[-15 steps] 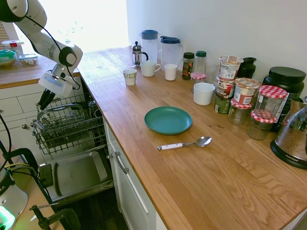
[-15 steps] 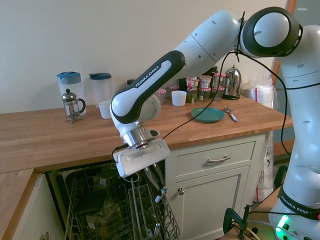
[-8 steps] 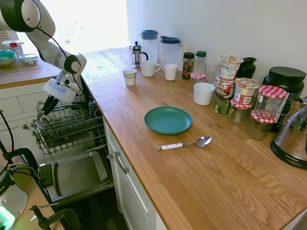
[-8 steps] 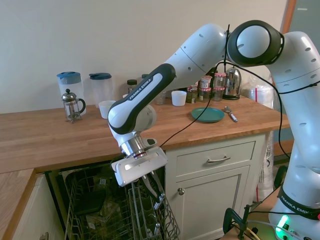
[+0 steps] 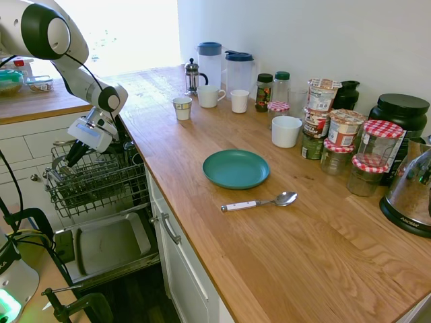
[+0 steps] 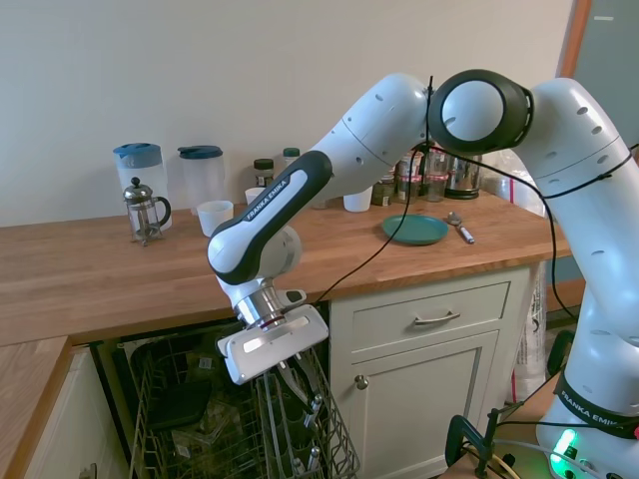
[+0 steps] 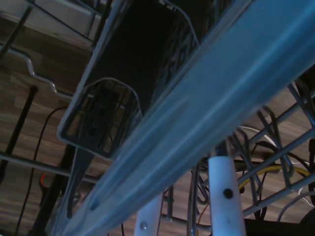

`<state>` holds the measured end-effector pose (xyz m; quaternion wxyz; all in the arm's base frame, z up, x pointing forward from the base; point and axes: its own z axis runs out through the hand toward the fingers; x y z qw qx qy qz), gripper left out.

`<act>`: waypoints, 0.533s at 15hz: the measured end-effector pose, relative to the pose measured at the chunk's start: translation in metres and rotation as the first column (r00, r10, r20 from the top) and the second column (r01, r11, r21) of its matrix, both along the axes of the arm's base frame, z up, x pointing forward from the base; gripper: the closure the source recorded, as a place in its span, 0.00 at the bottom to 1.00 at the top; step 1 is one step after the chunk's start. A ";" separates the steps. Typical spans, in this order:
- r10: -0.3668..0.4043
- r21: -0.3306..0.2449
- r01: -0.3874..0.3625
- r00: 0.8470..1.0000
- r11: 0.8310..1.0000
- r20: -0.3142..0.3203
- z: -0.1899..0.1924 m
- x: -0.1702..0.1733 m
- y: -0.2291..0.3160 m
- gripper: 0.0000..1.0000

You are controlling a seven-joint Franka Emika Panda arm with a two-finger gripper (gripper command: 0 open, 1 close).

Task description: Put the fork in the dishwasher

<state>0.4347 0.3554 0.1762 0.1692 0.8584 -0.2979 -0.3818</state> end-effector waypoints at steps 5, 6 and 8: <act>0.001 -0.002 -0.001 1.000 1.000 -0.010 -0.002 0.002 0.001 0.00; -0.001 -0.003 0.001 1.000 1.000 -0.008 -0.004 0.002 0.000 0.00; -0.004 -0.002 0.004 1.000 1.000 -0.004 -0.004 0.004 0.000 0.00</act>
